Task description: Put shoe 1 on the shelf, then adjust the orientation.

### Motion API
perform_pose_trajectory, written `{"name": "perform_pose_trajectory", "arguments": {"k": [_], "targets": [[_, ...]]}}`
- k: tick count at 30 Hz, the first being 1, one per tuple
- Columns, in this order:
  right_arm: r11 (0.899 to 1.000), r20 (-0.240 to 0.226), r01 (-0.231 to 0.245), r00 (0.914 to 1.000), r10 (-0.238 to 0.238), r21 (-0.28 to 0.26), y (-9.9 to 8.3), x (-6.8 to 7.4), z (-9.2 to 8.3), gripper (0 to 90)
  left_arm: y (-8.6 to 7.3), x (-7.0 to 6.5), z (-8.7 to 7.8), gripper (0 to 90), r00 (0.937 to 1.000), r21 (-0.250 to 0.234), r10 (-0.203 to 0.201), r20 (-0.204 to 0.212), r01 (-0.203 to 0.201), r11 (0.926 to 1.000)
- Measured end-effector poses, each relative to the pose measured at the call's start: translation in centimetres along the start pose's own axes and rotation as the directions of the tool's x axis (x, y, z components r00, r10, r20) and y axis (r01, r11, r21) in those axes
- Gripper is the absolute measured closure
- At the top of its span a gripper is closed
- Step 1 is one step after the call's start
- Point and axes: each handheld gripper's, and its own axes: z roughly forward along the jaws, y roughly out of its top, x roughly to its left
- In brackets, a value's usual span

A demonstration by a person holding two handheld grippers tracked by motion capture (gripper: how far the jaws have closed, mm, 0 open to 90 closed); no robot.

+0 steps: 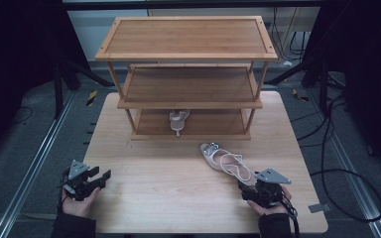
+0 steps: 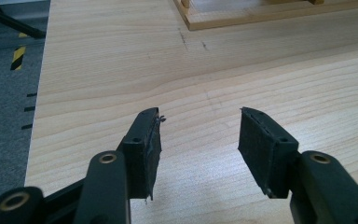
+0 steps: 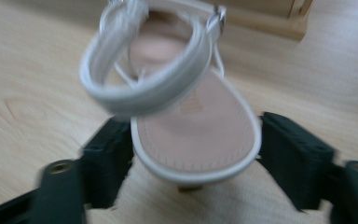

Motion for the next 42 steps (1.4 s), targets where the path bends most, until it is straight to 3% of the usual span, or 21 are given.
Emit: {"name": "perform_pose_trajectory", "arguments": {"k": [6, 15, 18, 21, 22, 25, 27, 36, 42], "targets": [[1.0, -0.032, 0.014, 0.9994, -0.014, -0.019, 1.1, 0.2, 0.6, 14.3, 0.0, 0.0, 0.1, 47.4, 1.0, 0.0, 0.0, 0.006, 0.0, 1.0], [0.999, -0.048, 0.049, 0.9976, -0.049, -0.006, 2.1, 0.1, 2.5, 14.7, 0.1, 0.0, 0.3, 47.4, 0.9999, 0.004, 0.002, 0.013, -0.002, 1.0], [0.998, -0.065, 0.063, 0.996, -0.061, 0.023, 2.0, 0.0, 3.3, 18.3, 0.1, -0.1, 0.4, 47.4, 0.9999, 0.006, 0.01, 0.013, -0.01, 0.9999], [0.998, -0.083, 0.065, 0.9946, -0.063, 0.023, 2.0, -0.1, 3.5, 21.9, 0.1, -0.1, 0.4, 47.4, 0.9999, 0.007, 0.01, 0.013, -0.01, 0.9999], [0.998, -0.102, 0.063, 0.9929, -0.06, 0.025, 2.0, -0.1, 3.5, 27.0, 0.1, 0.0, 0.4, 47.4, 0.9999, 0.005, 0.008, 0.014, -0.008, 1.0], [0.998, -0.113, 0.064, 0.9918, -0.061, 0.029, 1.9, 0.0, 3.7, 28.6, 0.1, 0.0, 0.4, 47.4, 0.9999, 0.006, 0.006, 0.015, -0.006, 1.0], [0.996, -0.11, 0.079, 0.9911, -0.075, 0.03, 2.0, -0.1, 3.8, 30.8, 0.1, 0.1, 0.5, 47.4, 0.9998, 0.011, 0.008, 0.018, -0.008, 0.9999], [0.998, -0.1, 0.052, 0.9939, -0.048, 0.04, 2.2, -0.2, 3.6, 40.4, 0.2, -0.2, 0.6, 47.4, 0.9998, 0.013, 0.017, 0.013, -0.017, 0.9998], [0.998, -0.084, 0.05, 0.9954, -0.046, 0.039, 2.4, 0.2, 3.5, 41.2, 0.3, -0.4, 0.5, 47.4, 0.9996, 0.012, 0.026, 0.011, -0.026, 0.9996]]}}
